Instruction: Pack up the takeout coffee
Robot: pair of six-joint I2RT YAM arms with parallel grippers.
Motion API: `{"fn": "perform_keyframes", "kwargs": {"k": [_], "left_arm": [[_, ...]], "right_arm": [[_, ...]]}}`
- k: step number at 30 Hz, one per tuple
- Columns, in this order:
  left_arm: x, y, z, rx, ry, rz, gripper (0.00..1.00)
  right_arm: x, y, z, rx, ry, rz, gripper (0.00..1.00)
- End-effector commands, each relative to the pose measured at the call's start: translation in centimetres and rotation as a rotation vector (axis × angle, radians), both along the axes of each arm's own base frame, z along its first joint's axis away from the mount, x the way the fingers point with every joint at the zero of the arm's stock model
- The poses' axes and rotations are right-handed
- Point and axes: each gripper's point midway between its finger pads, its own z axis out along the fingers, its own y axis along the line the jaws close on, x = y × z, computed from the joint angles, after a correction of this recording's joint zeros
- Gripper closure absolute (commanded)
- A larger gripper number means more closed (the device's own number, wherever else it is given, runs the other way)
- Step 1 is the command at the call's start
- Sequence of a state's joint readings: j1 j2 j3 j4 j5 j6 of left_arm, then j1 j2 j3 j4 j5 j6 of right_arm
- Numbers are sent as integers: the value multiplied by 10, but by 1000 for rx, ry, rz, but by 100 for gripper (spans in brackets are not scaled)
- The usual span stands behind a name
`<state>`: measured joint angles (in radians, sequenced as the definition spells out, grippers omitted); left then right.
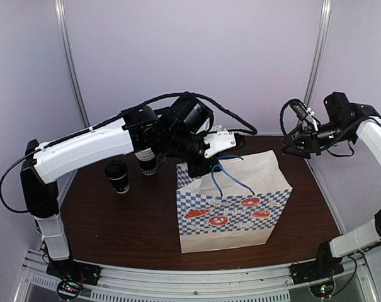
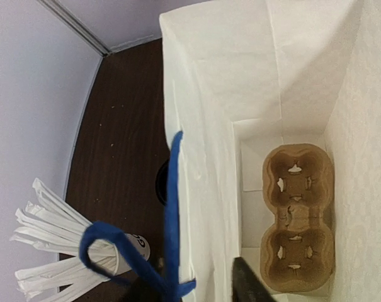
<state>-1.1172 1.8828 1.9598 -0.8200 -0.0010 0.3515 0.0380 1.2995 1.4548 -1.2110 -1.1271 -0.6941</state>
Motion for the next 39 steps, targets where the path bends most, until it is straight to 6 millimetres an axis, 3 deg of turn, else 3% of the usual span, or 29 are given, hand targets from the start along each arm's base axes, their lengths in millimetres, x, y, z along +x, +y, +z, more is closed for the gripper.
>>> {"fn": "perform_keyframes", "kwargs": {"k": [1, 5, 6, 9, 12, 15, 19, 25, 28, 30, 32, 39], "left_arm": [[9, -1, 38, -66, -90, 21, 47], [2, 21, 76, -123, -124, 43, 38], [-5, 32, 97, -168, -132, 44, 35], [-17, 59, 126, -249, -143, 55, 28], [-1, 92, 127, -262, -130, 177, 23], [43, 142, 104, -197, -58, 419, 23], [94, 222, 47, -102, 141, 794, 12], [111, 292, -12, 7, 287, 957, 5], [120, 330, -33, 11, 399, 1041, 9], [122, 351, -47, 81, 385, 1089, 12], [121, 359, -59, 120, 405, 1080, 13], [126, 353, -94, 193, 510, 995, 11]], "right_arm": [[-4, 1, 14, 34, -43, 1, 30], [-8, 1, 14, 29, -45, 6, 30], [-9, 1, 13, 27, -43, 8, 30], [-11, 1, 10, 25, -40, 9, 30], [-12, 1, 9, 31, -37, 11, 30], [-13, 2, 10, 39, -36, 15, 30], [-14, 2, 6, 41, -27, 16, 28], [-18, 2, -1, 43, -17, 20, 27], [-19, 2, -2, 43, -25, 18, 27], [-21, 2, -3, 42, -26, 17, 27], [-22, 2, -5, 44, -24, 19, 27], [-28, 3, -7, 56, -24, 28, 27]]}}
